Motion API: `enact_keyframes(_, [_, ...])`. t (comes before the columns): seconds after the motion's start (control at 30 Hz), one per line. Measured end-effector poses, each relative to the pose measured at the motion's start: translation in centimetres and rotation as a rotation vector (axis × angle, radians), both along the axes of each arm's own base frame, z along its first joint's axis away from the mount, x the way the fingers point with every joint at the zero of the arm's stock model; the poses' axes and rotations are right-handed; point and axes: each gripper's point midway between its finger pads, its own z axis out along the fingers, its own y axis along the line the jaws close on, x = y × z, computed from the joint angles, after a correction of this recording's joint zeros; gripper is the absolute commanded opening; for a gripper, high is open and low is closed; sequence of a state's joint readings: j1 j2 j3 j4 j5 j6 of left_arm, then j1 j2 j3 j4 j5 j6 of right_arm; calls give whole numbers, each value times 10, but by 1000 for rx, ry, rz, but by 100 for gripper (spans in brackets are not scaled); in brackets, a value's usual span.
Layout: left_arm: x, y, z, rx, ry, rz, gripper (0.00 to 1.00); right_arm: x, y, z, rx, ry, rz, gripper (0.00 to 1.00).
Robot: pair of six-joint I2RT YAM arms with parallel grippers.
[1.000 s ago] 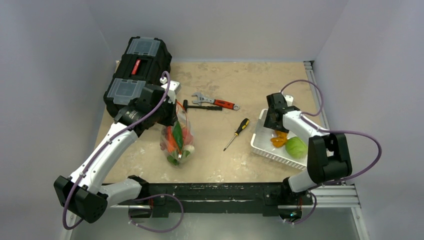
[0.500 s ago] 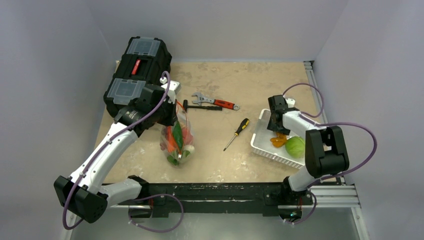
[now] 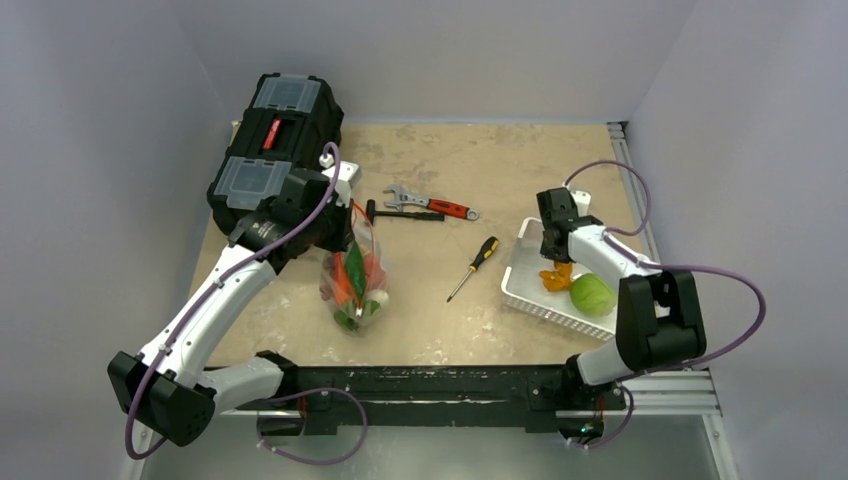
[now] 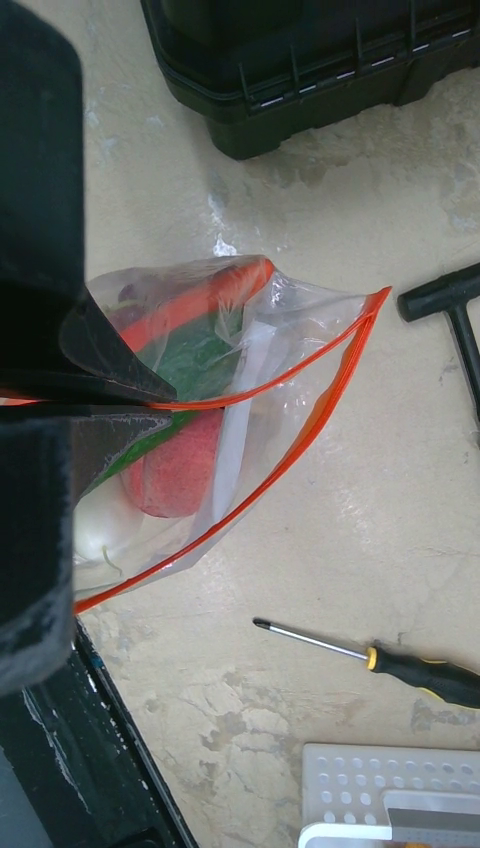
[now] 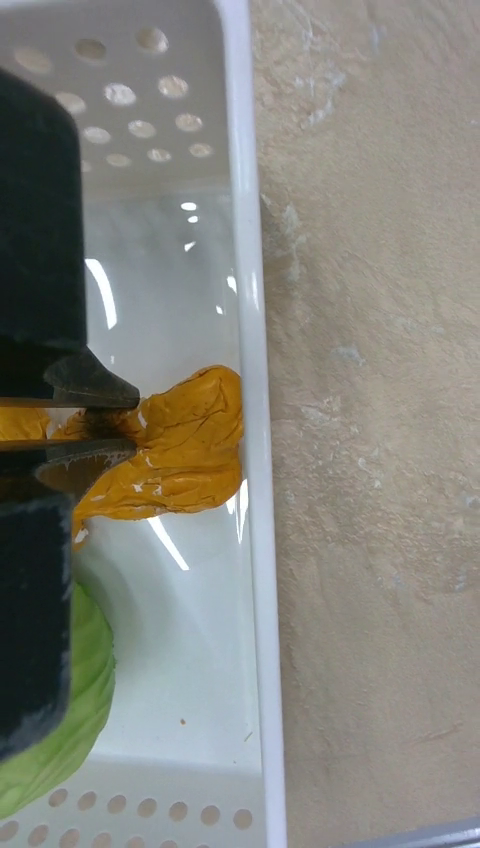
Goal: Place the food in the zip-top bag and seal the zipper
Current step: Pick up the fake vegetable from the bin, then place the fake vegetable in the zipper food storage bag.
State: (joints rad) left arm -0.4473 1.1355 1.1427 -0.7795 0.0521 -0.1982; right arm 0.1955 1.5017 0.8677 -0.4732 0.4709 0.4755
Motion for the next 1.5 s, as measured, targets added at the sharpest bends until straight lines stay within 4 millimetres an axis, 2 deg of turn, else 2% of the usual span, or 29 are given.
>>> enact_keyframes(0.47, [2,2,-4,16,6,11,0,-13,29,46,182,-103,86,0])
enact_keyframes(0.73, [3,2,-4,19,4,7,0,-14,41,96,252,-262,174,0])
enact_keyframes(0.87, [3,2,-4,20,4,5,0,-13,58,124,328,-347,255,0])
enact_keyframes(1.0, [2,2,-4,18,4,2,0,-5,97,167,472,-465,380,0])
enact_keyframes(1.1, [2,2,-4,19,4,2,0,-5,149,202,618,-538,521,0])
enact_keyframes(1.17, [2,2,-3,20,1,0,0,-10,187,225,728,-570,616,0])
enact_keyframes(1.27, [2,3,-1,23,-12,-1,0,-21,233,251,886,-599,711,0])
enact_keyframes(1.5, [1,11,15,23,-78,20,0,-49,317,305,1197,-636,843,0])
